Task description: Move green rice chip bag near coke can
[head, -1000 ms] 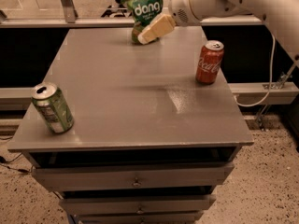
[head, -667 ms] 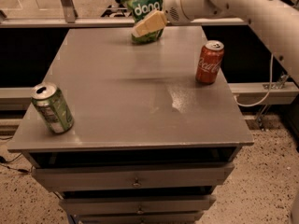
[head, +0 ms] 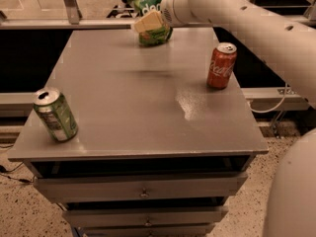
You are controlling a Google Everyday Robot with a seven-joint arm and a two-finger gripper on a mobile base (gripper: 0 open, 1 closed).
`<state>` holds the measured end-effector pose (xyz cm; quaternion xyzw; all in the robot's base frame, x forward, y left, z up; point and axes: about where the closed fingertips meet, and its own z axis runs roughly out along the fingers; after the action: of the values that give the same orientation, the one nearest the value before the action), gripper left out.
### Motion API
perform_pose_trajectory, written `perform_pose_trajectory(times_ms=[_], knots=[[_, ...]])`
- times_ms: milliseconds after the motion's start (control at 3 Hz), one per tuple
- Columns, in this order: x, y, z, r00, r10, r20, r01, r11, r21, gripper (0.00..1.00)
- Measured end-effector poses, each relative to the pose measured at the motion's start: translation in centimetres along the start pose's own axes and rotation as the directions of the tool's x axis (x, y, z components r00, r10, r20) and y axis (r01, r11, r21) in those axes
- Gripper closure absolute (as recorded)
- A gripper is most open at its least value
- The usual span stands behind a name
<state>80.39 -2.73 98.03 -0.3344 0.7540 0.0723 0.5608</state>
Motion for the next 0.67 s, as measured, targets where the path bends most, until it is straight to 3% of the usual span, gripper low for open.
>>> perform_pose_trajectory(times_ms=[333, 667], knots=[[0.5, -1.4, 2.3, 0.999, 0.028, -0.028, -0.025, 0.9941, 0.106, 0.00], [0.6, -2.4, 4.2, 0.997, 0.069, -0.034, -0.062, 0.9843, 0.165, 0.00]])
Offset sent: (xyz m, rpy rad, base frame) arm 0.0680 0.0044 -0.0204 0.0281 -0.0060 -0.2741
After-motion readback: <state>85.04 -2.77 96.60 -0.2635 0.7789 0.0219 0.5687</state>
